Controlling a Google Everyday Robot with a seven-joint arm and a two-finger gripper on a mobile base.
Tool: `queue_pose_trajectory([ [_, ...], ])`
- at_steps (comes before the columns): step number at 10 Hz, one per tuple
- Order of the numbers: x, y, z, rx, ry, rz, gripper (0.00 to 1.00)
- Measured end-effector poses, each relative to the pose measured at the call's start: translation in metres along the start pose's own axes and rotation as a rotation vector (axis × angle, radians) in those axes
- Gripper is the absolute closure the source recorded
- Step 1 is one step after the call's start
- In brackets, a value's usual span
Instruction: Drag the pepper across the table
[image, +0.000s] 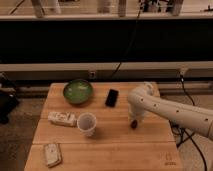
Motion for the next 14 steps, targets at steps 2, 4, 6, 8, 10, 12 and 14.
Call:
queue_pose_trajectory([
  [2, 0.01, -0.009, 0.0, -0.01, 0.004, -0.002, 1.0],
  [4, 0.019, -0.014, 0.0, -0.016, 0.007, -0.001, 1.0],
  [6, 0.026, -0.017, -0.001, -0.021, 0.006, -0.001, 1.0],
  [8, 0.037, -0.021, -0.003, -0.026, 0.008, 0.007, 1.0],
  [10, 0.05, -0.028, -0.007, -0.029, 0.009, 0.012, 1.0],
  [12, 0.058, -0.03, -0.007, -0.034, 0.003, 0.024, 1.0],
  [14, 0.071, -0.036, -0.006, -0.045, -0.003, 0.028, 1.0],
])
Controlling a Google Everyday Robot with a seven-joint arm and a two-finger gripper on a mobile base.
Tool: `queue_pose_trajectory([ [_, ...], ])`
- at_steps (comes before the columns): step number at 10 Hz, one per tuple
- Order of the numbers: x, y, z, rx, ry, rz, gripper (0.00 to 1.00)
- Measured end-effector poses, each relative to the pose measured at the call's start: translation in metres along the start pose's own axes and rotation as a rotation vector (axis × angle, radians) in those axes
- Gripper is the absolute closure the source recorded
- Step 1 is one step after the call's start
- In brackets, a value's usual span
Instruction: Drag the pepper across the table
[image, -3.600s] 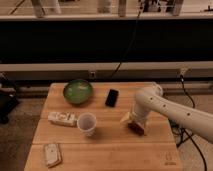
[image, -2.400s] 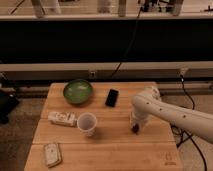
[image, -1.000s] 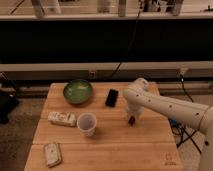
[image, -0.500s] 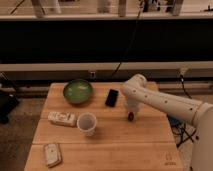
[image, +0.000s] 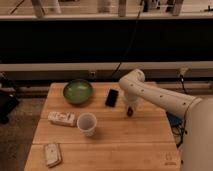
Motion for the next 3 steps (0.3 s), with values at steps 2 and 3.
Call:
queue_pose_trajectory([
  [2, 0.01, -0.002, 0.001, -0.009, -0.009, 0.016, 0.96],
  [3, 0.015, -0.004, 0.001, -0.008, -0.01, 0.027, 0.93],
])
